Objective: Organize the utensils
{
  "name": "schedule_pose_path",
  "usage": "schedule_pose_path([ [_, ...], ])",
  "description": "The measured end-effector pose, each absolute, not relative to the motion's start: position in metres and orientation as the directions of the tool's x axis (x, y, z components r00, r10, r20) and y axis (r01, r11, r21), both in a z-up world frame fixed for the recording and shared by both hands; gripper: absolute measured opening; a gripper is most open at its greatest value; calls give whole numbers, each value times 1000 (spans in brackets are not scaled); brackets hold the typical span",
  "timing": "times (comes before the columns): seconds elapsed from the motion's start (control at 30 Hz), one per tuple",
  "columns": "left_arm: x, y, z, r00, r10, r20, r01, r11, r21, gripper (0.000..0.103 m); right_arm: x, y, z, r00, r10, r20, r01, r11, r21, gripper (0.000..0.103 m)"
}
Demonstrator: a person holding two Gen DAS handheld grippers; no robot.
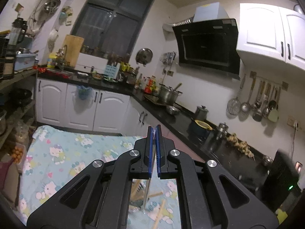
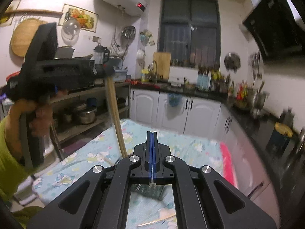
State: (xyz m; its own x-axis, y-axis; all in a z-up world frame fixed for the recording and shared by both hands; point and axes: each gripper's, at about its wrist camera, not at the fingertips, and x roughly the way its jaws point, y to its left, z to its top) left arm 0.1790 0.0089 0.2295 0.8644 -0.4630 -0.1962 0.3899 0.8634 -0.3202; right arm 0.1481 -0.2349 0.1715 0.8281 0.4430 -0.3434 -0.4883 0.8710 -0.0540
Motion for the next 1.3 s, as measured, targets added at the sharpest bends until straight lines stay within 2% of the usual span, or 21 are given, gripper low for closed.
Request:
schedule_pose_path([
  [0.2,193,28,230,893,-403,-200,333,891,-309,1,184,-273,111,788,363,-496,-373,924,83,1],
  [0.27,199,32,226,899,-387,-206,316,897,-308,1,204,-284,82,750,319,-580,-324,941,99,6],
  [0.33,203,34,221,902,-375,-213,302,902,-307,1,223,-299,51,715,276,-642,-257,958,126,20],
  [0.47,213,37,209,905,-355,-233,281,912,-300,1,255,-315,-4,620,232,-750,-156,973,172,26],
  [0.6,222,37,196,905,-340,-256,262,919,-294,1,280,-323,-45,554,197,-809,-77,980,186,29],
  [0.73,232,38,180,898,-338,-281,253,921,-297,1,299,-326,-70,515,178,-838,4,978,210,37],
  [0.83,238,37,167,891,-336,-305,248,923,-294,1,311,-332,-80,493,182,-851,50,970,236,37],
  [0.97,241,37,157,893,-325,-313,242,930,-276,1,328,-337,-92,467,163,-869,103,966,237,35],
  [1.03,242,37,154,894,-319,-315,239,933,-267,1,332,-339,-98,456,169,-874,125,960,251,18],
  [1.07,243,37,152,893,-318,-317,239,935,-264,1,332,-341,-100,451,170,-876,131,958,253,15],
  [1.13,244,36,149,895,-314,-318,237,937,-257,1,334,-344,-104,453,182,-873,136,953,270,1],
  [1.3,250,36,142,893,-308,-328,235,941,-246,1,326,-345,-82,511,231,-828,79,946,313,1],
])
